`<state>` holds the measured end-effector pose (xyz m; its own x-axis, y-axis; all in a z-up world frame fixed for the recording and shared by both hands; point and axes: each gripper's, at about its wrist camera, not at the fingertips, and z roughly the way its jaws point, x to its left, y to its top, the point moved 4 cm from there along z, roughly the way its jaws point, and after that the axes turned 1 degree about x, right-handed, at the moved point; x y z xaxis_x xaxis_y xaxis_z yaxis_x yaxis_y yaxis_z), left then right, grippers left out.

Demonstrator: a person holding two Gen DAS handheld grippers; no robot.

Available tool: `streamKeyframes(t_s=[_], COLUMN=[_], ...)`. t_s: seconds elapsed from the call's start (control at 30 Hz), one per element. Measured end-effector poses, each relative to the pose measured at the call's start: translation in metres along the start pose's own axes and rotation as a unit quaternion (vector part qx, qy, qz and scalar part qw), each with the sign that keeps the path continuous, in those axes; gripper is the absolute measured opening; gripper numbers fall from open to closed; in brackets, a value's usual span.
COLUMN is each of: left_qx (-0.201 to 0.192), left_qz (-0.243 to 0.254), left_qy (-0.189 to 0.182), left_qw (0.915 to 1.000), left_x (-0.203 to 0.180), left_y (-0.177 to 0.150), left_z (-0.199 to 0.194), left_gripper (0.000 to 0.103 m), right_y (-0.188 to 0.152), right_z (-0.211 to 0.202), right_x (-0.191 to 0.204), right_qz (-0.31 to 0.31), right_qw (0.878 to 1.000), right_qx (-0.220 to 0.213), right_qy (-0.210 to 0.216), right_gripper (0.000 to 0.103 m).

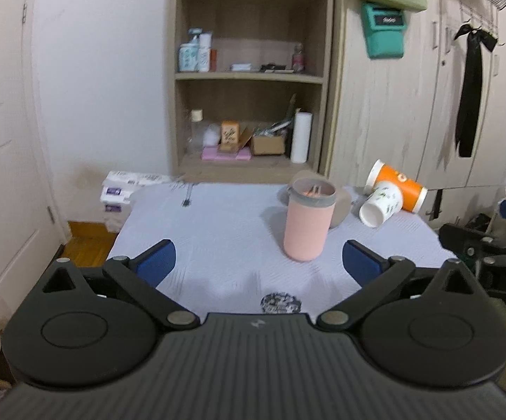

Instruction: Flip cup upright

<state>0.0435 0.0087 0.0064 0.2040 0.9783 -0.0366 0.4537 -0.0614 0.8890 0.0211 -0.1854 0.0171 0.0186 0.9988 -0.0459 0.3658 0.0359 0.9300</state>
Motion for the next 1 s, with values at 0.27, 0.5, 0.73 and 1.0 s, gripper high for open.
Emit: streamKeyframes(t_s=[0.27, 0.5, 0.73, 1.0], left_qx=[0.02, 0.02, 0.024, 0.018], left_qz=[-0.002, 0.01, 0.029, 0.024], left_qy=[0.048, 0.045, 0.053, 0.048], left_qw=[0.9987, 0.9987, 0.9979, 0.9984], left_x=[0.006, 0.004, 0.004, 0.007], left_y=[-0.007, -0.009, -0.009, -0.007], left_z=[0.0, -0.006, -0.006, -0.009], left_gripper=[0.103, 0.103, 0.103, 0.103], right_y=[-0.001, -0.002, -0.003, -0.003], right_z=[-0.003, -0.002, -0.002, -0.003], right_x=[0.006, 0.009, 0.01, 0.011], right_qz=[-0.006, -0.006, -0.004, -0.007], right_qw=[1.0, 1.0, 1.0, 0.999], right_qx=[0.003, 0.009, 0.01, 0.011], right_qy=[-0.01, -0.021, -0.028, -0.029], right_gripper=[0.103, 0.103, 0.103, 0.103])
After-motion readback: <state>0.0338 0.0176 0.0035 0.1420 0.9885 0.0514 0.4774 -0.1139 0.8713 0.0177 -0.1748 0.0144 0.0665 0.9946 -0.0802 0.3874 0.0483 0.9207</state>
